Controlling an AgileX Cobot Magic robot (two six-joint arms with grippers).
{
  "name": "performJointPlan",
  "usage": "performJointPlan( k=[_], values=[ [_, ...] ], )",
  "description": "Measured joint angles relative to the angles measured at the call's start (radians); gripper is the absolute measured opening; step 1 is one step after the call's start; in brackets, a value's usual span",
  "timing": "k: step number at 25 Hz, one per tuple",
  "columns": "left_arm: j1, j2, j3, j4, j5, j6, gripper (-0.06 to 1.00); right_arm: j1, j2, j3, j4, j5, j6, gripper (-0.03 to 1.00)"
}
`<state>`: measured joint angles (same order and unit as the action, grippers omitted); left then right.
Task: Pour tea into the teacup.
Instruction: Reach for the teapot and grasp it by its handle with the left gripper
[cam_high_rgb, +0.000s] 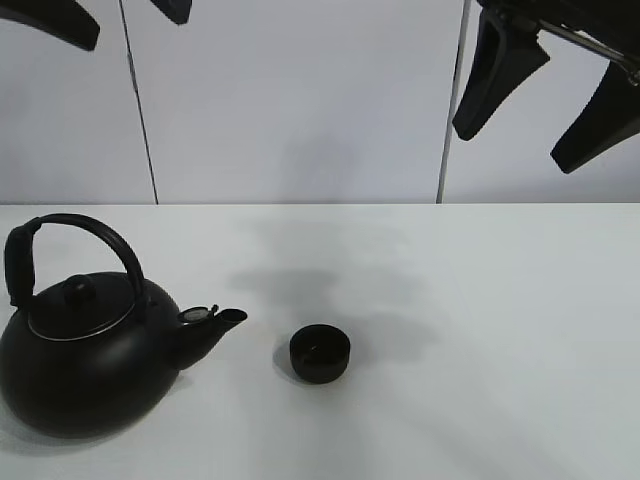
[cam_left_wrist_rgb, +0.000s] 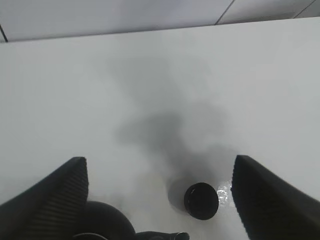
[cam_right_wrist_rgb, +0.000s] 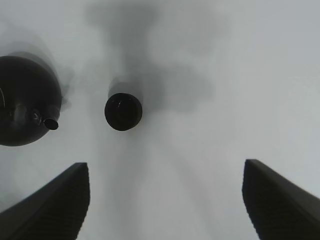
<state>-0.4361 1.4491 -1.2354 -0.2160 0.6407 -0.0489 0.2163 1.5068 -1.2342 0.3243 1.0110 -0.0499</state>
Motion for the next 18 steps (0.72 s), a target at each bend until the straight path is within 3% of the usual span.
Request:
performJointPlan(
  k=[9, 12, 18],
  values=[
    [0.0, -0.14, 0.052, -0.001, -0.018, 0.195, 0.57, 0.0, 0.0, 0.0, -0.001, -0.005, 0.0, 0.58],
    [0.0, -0.195, 0.186, -0.013, -0.14, 0.225, 0.57, 0.0, 0.0, 0.0, -0.001, -0.006, 0.0, 0.58],
    [0.0, -0.301, 0.515, -0.026, -0.498, 0.252, 0.57, 0.0, 0.0, 0.0, -0.002, -0.006, -0.006, 0.58]
  ],
)
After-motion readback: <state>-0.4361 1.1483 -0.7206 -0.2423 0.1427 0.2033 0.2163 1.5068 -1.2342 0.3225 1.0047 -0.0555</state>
